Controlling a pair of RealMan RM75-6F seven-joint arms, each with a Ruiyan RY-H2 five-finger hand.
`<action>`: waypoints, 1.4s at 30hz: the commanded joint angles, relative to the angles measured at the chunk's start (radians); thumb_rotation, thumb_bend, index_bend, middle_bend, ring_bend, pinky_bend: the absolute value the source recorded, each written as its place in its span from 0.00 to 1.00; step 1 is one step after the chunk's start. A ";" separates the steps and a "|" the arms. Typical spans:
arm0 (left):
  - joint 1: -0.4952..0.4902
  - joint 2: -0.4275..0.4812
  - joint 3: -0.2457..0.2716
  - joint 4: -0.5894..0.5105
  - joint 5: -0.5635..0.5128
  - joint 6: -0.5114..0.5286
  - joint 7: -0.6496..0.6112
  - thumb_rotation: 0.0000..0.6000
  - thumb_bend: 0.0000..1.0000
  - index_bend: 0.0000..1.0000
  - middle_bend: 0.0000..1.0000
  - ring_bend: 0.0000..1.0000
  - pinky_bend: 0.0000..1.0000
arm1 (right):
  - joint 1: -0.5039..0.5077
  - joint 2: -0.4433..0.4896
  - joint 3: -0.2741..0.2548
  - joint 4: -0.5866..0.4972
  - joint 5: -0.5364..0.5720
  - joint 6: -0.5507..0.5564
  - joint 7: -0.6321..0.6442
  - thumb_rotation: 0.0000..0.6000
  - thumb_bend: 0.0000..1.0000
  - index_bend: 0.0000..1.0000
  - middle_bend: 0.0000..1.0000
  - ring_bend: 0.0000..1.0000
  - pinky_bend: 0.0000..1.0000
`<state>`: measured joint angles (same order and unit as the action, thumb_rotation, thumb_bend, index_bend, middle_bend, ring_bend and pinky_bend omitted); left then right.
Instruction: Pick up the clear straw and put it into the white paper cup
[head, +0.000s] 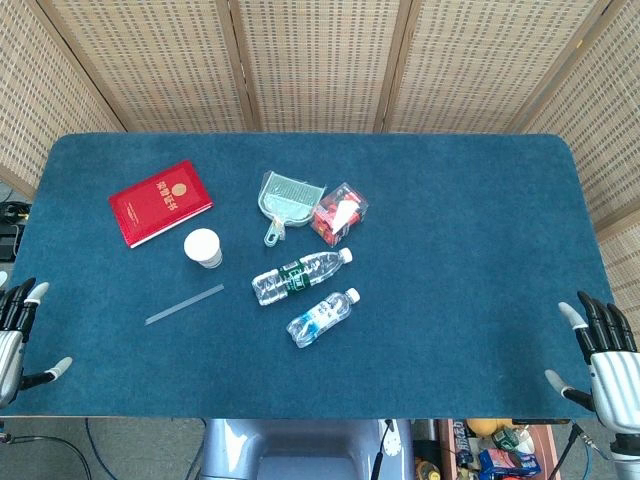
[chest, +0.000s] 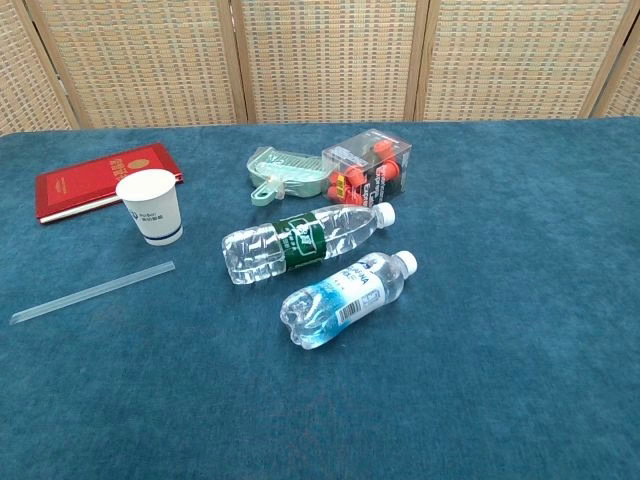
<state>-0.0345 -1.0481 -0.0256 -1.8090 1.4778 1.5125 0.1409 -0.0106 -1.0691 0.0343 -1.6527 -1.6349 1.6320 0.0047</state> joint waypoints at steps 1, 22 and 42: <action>-0.001 0.001 0.000 0.000 -0.003 -0.003 -0.001 1.00 0.13 0.00 0.00 0.00 0.00 | 0.000 0.000 0.000 0.000 0.000 0.000 -0.002 1.00 0.00 0.00 0.00 0.00 0.00; -0.231 -0.100 -0.016 0.229 0.046 -0.352 -0.424 1.00 0.89 0.00 0.00 0.00 0.00 | 0.003 0.005 0.005 -0.007 0.017 -0.014 0.001 1.00 0.00 0.00 0.00 0.00 0.00; -0.471 -0.388 -0.037 0.479 0.020 -0.623 -0.634 1.00 0.97 0.00 0.00 0.00 0.00 | 0.013 0.005 0.010 0.004 0.046 -0.045 0.016 1.00 0.00 0.00 0.00 0.00 0.00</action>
<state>-0.4835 -1.4041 -0.0579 -1.3645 1.5028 0.9062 -0.4596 0.0027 -1.0643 0.0445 -1.6487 -1.5885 1.5872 0.0202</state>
